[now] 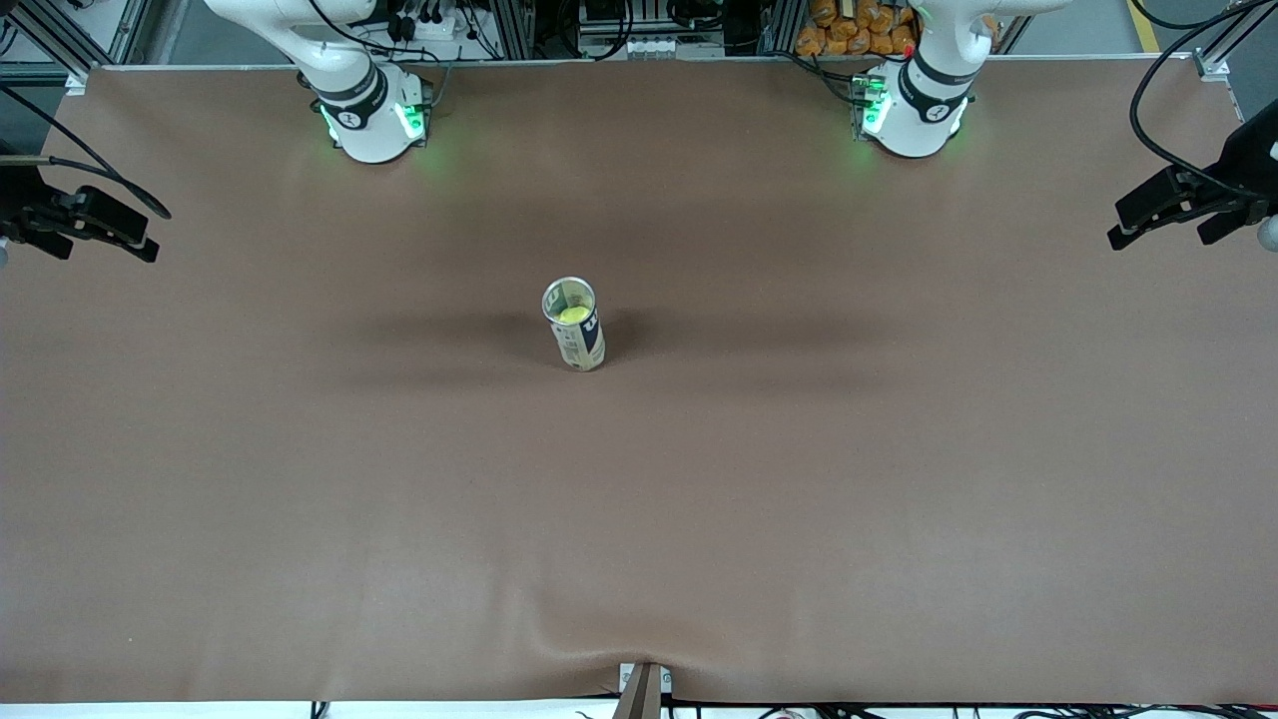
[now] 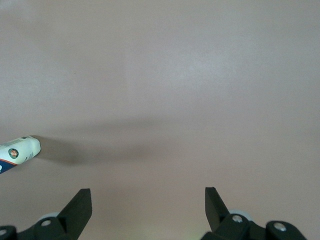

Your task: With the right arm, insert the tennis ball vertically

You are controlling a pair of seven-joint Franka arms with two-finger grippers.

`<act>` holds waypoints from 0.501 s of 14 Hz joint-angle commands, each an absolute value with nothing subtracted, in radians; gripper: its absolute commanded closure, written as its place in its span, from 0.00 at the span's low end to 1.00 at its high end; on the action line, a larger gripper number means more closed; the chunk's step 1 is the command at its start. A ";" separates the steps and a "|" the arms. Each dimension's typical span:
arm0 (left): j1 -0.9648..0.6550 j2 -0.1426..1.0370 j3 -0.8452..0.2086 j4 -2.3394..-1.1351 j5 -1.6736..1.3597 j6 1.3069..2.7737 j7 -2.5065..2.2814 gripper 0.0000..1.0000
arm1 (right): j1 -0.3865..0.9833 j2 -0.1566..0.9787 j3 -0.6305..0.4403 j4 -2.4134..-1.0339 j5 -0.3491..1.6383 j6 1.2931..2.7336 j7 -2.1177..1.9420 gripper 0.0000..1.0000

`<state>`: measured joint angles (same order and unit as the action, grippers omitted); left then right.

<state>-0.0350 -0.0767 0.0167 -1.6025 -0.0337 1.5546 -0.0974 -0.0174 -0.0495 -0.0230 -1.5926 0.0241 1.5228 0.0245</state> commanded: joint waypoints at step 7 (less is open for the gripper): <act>-0.034 -0.077 0.015 -1.598 -0.032 1.552 -0.081 0.00 | -0.012 -0.057 -0.025 -1.586 0.014 1.512 0.023 0.00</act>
<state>-0.0351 -0.0757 0.0160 -1.6026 -0.0337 1.5545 -0.0972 -0.0174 -0.0495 -0.0231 -1.5914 0.0241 1.5210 0.0245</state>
